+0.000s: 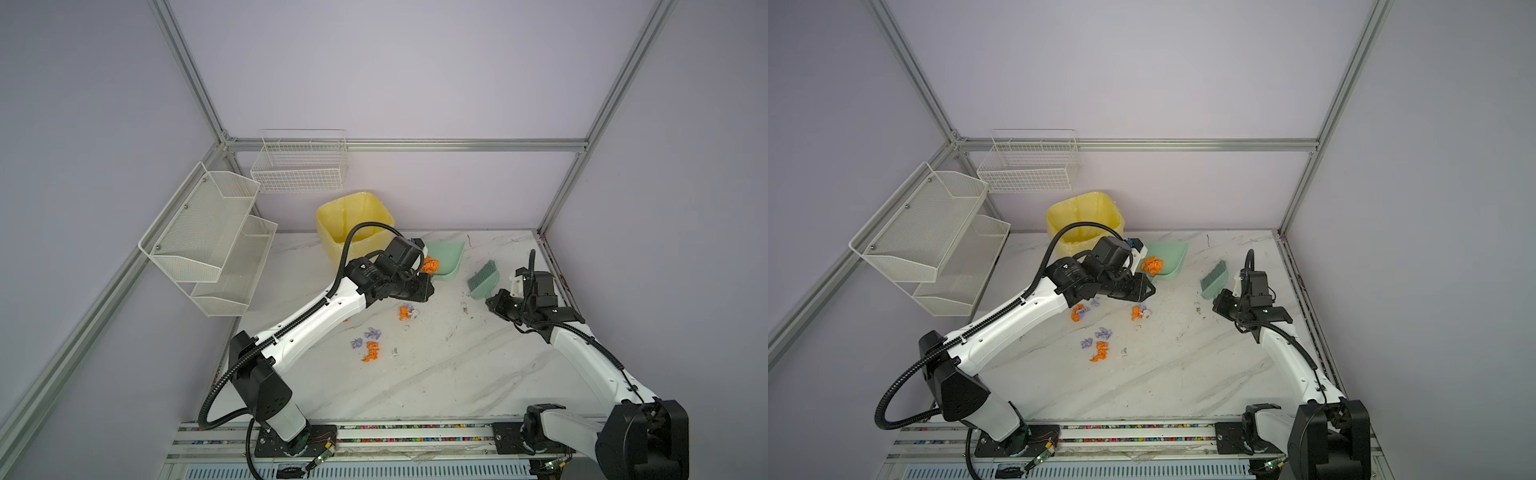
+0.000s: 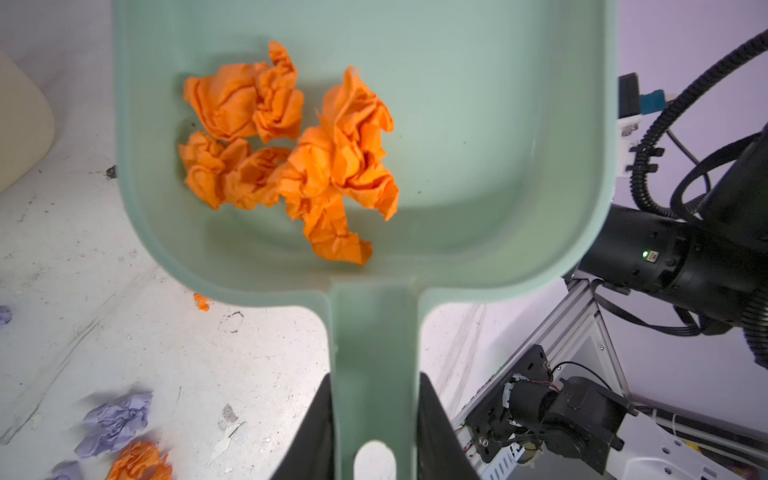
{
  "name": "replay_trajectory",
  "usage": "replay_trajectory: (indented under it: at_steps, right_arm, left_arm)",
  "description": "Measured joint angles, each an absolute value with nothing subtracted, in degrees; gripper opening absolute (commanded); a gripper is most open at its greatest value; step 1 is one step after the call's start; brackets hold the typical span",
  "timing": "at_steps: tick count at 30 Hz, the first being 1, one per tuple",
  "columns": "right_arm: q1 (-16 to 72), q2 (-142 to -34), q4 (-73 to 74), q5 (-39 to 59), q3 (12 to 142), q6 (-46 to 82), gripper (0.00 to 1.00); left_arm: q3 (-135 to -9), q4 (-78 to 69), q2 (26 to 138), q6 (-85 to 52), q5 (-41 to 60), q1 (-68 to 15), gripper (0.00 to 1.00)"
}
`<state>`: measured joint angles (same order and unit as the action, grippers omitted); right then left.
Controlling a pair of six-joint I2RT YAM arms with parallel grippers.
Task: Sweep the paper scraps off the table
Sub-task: 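Lift the loaded dustpan with the left gripper up to the yellow bin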
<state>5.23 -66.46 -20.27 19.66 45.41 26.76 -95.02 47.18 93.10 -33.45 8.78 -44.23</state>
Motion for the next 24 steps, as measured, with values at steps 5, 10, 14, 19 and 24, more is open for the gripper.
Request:
replay_trajectory:
  at_steps: [5,10,14,19,24]
  right_arm:
    - [5.23,-66.78,-20.27,19.40,45.41,26.70,0.00]
    - [5.23,-66.81,-20.27,19.35,45.43,26.70,0.00]
    - [5.23,-66.63,-20.16,19.38,45.43,26.81,0.00]
    - [5.23,-66.19,-20.08,19.38,45.43,26.96,0.00]
    - [5.23,-65.58,-20.08,19.42,45.41,27.00,0.00]
  left_arm:
    - [-95.79,46.76,93.10,-33.45,10.17,-42.92,0.09]
    - [-95.79,46.37,92.99,-33.67,11.66,-40.62,0.09]
    - [-95.79,45.50,92.20,-33.93,13.08,-38.24,0.09]
    - [-95.79,44.49,89.91,-33.98,14.66,-35.42,0.09]
    - [-95.79,43.83,87.15,-34.83,16.08,-32.25,0.08]
